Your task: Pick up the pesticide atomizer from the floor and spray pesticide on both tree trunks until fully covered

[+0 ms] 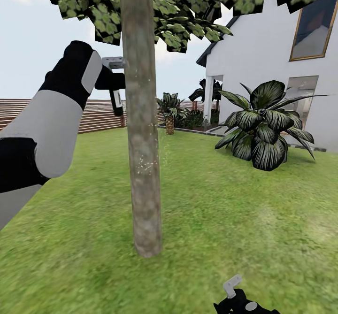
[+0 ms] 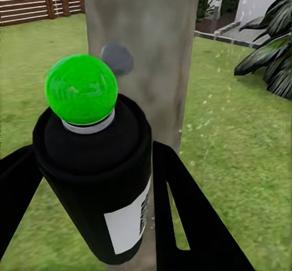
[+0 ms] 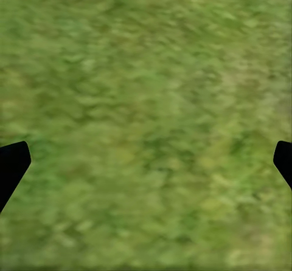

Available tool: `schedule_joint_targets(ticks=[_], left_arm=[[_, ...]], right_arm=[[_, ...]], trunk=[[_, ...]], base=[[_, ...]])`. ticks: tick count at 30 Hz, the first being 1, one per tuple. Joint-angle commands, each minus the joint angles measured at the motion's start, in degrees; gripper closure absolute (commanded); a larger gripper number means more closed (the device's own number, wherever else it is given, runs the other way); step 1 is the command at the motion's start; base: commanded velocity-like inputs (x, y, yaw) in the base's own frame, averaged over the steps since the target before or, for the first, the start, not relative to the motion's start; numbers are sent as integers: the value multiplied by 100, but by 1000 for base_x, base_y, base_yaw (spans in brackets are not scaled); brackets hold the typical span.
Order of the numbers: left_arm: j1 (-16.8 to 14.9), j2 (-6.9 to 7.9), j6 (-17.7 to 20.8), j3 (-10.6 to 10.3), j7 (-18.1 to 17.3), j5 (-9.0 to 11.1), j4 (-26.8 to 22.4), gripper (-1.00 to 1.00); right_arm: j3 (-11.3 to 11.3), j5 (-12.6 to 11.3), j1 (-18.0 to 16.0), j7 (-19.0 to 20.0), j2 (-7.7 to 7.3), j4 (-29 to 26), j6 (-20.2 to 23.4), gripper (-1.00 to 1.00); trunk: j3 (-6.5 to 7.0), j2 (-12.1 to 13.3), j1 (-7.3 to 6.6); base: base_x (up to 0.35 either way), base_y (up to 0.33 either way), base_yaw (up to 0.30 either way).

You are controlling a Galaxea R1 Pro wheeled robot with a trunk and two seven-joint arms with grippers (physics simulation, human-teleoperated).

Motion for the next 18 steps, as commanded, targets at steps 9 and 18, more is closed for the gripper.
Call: schedule_joint_targets(ticks=[9, 18], left_arm=[[0, 2, -8, -3, 29, -1, 384, 100], [-2, -16, -9, -4, 37, -1, 586, 100]], right_arm=[[0, 0, 0, 0, 0, 0, 1, -100], [0, 0, 0, 0, 0, 0, 0, -100]], trunk=[[0, 0, 0], [0, 0, 0]], base=[[0, 0, 0], [0, 0, 0]])
